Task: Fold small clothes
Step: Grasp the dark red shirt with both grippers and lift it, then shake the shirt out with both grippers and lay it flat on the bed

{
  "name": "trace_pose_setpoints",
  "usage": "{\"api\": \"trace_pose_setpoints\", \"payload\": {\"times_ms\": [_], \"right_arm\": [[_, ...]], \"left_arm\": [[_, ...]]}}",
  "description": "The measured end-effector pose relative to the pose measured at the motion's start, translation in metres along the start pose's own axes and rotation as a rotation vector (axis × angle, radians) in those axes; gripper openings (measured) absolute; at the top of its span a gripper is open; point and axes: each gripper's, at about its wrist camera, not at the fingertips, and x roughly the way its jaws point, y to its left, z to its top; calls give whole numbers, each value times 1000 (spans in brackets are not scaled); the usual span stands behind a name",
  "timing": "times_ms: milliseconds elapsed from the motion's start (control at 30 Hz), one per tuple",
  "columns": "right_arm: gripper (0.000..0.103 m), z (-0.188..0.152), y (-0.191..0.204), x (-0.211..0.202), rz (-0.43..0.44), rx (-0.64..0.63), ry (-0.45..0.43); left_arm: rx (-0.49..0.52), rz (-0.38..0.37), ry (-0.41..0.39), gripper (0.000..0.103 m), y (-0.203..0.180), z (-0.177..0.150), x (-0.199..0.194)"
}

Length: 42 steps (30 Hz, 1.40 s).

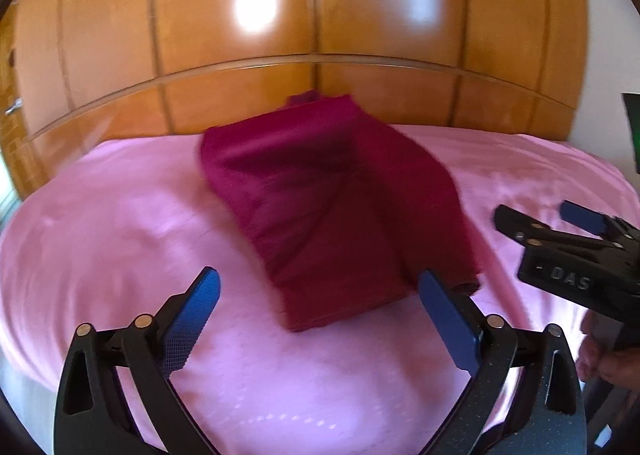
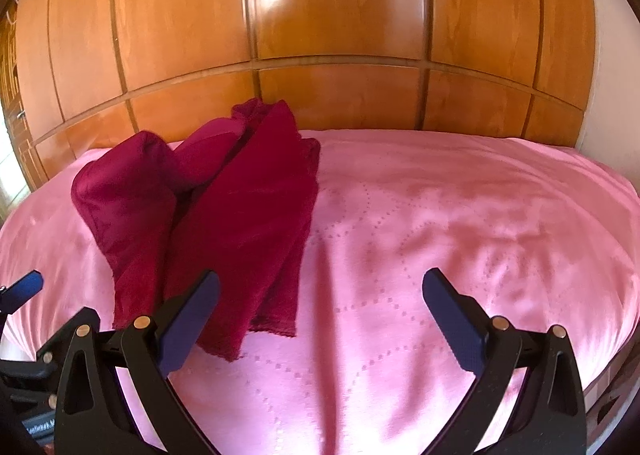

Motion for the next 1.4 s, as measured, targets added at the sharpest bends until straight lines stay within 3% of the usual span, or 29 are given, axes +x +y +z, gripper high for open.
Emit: {"api": "trace_pose_setpoints", "payload": {"times_ms": [133, 267, 433, 600, 633, 667, 700, 733, 767, 833, 933, 1167, 1400], "right_arm": [[100, 8, -7, 9, 31, 21, 30], [95, 23, -10, 25, 80, 63, 63], [81, 40, -10, 65, 122, 99, 136], [68, 51, -7, 107, 191, 133, 213], [61, 52, -5, 113, 209, 133, 223], [51, 54, -1, 118, 224, 121, 229], [46, 56, 3, 122, 233, 103, 234], [37, 58, 7, 125, 235, 85, 235], [22, 61, 11, 125, 244, 54, 228], [11, 67, 14, 120, 235, -2, 201], [9, 75, 7, 111, 245, -18, 166], [9, 108, -42, 98, 138, 0, 78], [9, 136, -105, 143, -57, 32, 92]], "left_arm": [[34, -37, 18, 91, -9, 10, 16], [-40, -61, 56, 87, 1, 30, 35], [-64, 35, 12, 87, 5, 63, 46], [1, 166, -21, 87, -2, 88, 71], [7, 173, -13, 87, -1, 91, 78], [8, 178, -6, 80, 1, 93, 85], [9, 168, 7, 52, 5, 95, 93], [10, 158, 35, 38, 9, 96, 101], [0, 139, 64, 15, 15, 96, 106], [-53, 76, 88, 10, 31, 98, 109], [-110, 43, 70, 8, 57, 105, 99], [-311, 1, 45, 8, 146, 126, 80], [-454, 144, 65, 8, 244, 143, 102]]}}
